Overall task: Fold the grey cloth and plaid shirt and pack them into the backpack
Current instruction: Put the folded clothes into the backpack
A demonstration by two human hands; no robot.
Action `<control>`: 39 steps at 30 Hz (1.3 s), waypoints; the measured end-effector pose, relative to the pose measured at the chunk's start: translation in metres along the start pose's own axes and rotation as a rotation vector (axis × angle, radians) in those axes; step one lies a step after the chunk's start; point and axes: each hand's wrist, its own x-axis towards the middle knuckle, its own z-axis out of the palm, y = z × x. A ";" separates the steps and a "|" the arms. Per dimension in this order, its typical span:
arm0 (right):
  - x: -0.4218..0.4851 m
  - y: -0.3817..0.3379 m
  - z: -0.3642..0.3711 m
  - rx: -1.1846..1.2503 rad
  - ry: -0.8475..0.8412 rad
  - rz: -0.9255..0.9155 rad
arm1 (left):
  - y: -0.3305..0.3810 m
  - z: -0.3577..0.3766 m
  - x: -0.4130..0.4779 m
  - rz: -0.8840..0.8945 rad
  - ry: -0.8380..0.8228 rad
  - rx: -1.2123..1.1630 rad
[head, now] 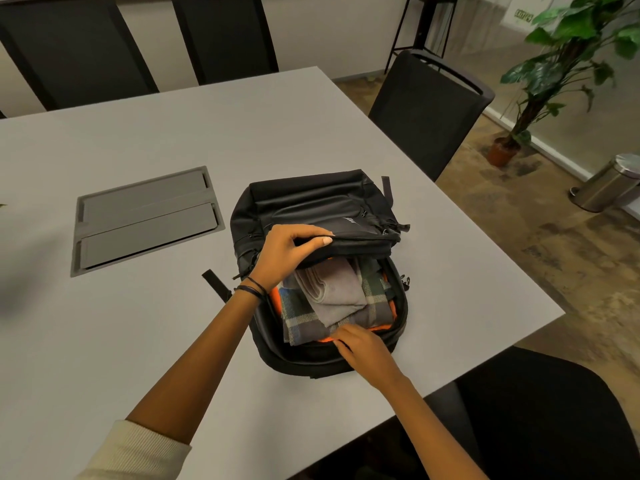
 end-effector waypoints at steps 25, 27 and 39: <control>0.016 -0.029 0.001 -0.149 -0.195 0.036 | -0.001 -0.001 -0.005 -0.015 -0.044 -0.086; 0.016 -0.029 -0.005 -0.095 -0.213 0.034 | -0.001 -0.001 -0.005 -0.022 -0.047 -0.087; 0.019 -0.025 -0.030 0.411 -0.398 0.286 | -0.001 -0.001 -0.010 -0.014 -0.059 -0.089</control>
